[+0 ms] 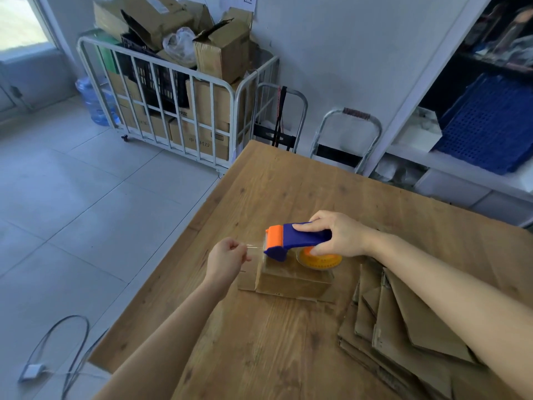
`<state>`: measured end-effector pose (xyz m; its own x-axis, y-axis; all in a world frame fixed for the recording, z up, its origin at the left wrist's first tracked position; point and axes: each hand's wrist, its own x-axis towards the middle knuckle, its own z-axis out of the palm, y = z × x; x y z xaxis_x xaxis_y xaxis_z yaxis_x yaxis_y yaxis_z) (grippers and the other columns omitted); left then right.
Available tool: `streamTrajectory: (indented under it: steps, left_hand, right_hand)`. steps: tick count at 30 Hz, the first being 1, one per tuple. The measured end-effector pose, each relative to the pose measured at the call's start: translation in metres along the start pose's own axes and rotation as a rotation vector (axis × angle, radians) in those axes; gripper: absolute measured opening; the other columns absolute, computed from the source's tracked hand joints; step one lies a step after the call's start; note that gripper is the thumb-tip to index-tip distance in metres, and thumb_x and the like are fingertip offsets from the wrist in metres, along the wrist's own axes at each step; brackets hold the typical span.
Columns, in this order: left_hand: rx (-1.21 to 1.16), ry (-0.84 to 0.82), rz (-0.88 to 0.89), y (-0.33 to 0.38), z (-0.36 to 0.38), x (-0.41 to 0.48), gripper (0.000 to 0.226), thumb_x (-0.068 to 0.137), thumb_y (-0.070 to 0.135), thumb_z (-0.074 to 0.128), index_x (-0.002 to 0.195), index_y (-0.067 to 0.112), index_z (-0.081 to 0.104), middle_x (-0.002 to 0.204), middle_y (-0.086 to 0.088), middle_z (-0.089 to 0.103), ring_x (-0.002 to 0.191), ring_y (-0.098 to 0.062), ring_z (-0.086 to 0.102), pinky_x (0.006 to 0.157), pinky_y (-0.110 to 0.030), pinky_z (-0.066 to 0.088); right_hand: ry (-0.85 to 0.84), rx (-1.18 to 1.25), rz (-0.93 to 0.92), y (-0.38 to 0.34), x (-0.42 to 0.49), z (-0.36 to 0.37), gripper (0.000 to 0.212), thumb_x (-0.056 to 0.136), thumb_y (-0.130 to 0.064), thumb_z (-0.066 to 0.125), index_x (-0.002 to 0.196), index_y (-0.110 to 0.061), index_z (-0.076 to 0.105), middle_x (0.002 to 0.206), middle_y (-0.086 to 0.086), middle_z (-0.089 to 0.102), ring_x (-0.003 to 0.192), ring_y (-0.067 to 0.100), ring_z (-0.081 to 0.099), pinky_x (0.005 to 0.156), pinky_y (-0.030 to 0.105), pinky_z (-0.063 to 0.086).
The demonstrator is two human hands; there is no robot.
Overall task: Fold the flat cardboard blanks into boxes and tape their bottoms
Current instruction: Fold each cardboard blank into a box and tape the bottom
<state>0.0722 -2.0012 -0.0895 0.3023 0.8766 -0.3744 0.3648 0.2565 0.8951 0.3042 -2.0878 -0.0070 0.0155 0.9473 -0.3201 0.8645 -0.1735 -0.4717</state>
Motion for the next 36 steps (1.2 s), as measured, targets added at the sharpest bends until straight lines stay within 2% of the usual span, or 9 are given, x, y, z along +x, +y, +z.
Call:
streamTrajectory:
  steps: [5,8,11,15,21,26,32,34,36]
  left_hand:
    - [-0.058,-0.112,-0.064,-0.004,0.011,0.002,0.031,0.078,0.033,0.076,0.094,0.011,0.06,0.087,-0.002,0.065,0.079,-0.014,0.061,0.077,-0.036,0.054]
    - [-0.148,-0.227,-0.084,-0.007,0.017,-0.003,0.047,0.071,0.022,0.083,0.106,0.012,0.053,0.093,-0.002,0.062,0.083,-0.013,0.061,0.07,-0.026,0.048]
    - [-0.12,-0.234,-0.097,-0.014,0.017,-0.004,0.053,0.068,0.016,0.085,0.109,0.014,0.051,0.1,-0.006,0.064,0.085,-0.014,0.063,0.065,-0.024,0.047]
    - [0.024,-0.202,-0.014,-0.015,0.015,-0.002,0.059,0.066,0.021,0.087,0.112,0.016,0.049,0.099,-0.004,0.06,0.084,-0.014,0.059,0.064,-0.024,0.046]
    - [0.011,-0.227,0.01,-0.012,0.011,-0.006,0.058,0.065,0.016,0.087,0.109,0.014,0.05,0.09,0.0,0.058,0.077,-0.009,0.056,0.061,-0.02,0.045]
    - [-0.006,-0.202,0.039,-0.018,0.008,-0.012,0.051,0.068,0.015,0.086,0.103,0.021,0.049,0.09,0.002,0.056,0.078,-0.007,0.055,0.062,-0.018,0.048]
    - [-0.022,-0.28,-0.002,-0.021,0.005,-0.004,0.054,0.069,0.018,0.085,0.11,0.017,0.05,0.094,0.0,0.057,0.082,-0.009,0.056,0.061,-0.019,0.046]
    - [-0.049,-0.279,-0.001,-0.026,0.005,-0.002,0.045,0.075,0.027,0.081,0.109,0.017,0.053,0.097,0.0,0.061,0.084,-0.011,0.058,0.063,-0.022,0.048]
    - [-0.094,-0.214,-0.01,-0.029,0.005,0.002,0.027,0.086,0.037,0.068,0.103,0.017,0.059,0.098,0.0,0.065,0.087,-0.012,0.063,0.073,-0.029,0.054]
  right_hand:
    - [0.074,0.171,0.045,0.006,-0.004,-0.001,0.058,0.079,-0.02,0.076,0.131,-0.036,0.054,0.12,-0.003,0.052,0.105,0.009,0.052,0.09,0.019,0.038]
    - [0.078,0.191,0.062,0.006,-0.008,-0.001,0.059,0.079,-0.02,0.076,0.131,-0.036,0.054,0.121,-0.005,0.052,0.105,0.007,0.052,0.088,0.015,0.037]
    - [0.065,0.178,0.048,0.002,-0.008,0.002,0.058,0.08,-0.021,0.076,0.131,-0.037,0.054,0.121,-0.007,0.05,0.105,0.006,0.051,0.088,0.015,0.036]
    - [0.041,0.107,0.035,-0.003,-0.009,0.0,0.058,0.081,-0.022,0.074,0.133,-0.037,0.052,0.121,-0.007,0.048,0.105,0.009,0.051,0.086,0.016,0.038]
    - [-0.03,-0.075,0.015,-0.009,-0.007,-0.003,0.06,0.081,-0.026,0.073,0.136,-0.036,0.05,0.121,-0.007,0.046,0.105,0.009,0.048,0.09,0.023,0.041]
    - [-0.075,-0.157,-0.004,-0.011,-0.004,-0.001,0.061,0.082,-0.029,0.071,0.137,-0.039,0.046,0.121,-0.008,0.043,0.108,0.008,0.045,0.087,0.017,0.036]
    - [-0.082,-0.23,-0.007,-0.017,-0.001,0.0,0.063,0.083,-0.029,0.069,0.14,-0.035,0.044,0.122,-0.005,0.043,0.106,0.008,0.043,0.086,0.018,0.033]
    - [-0.083,-0.233,-0.002,-0.017,-0.002,0.001,0.062,0.084,-0.029,0.069,0.141,-0.035,0.043,0.123,-0.004,0.043,0.106,0.009,0.043,0.086,0.018,0.033]
    - [-0.084,-0.241,-0.006,-0.017,-0.003,0.002,0.063,0.085,-0.031,0.068,0.142,-0.036,0.042,0.124,-0.004,0.042,0.105,0.008,0.042,0.086,0.019,0.033]
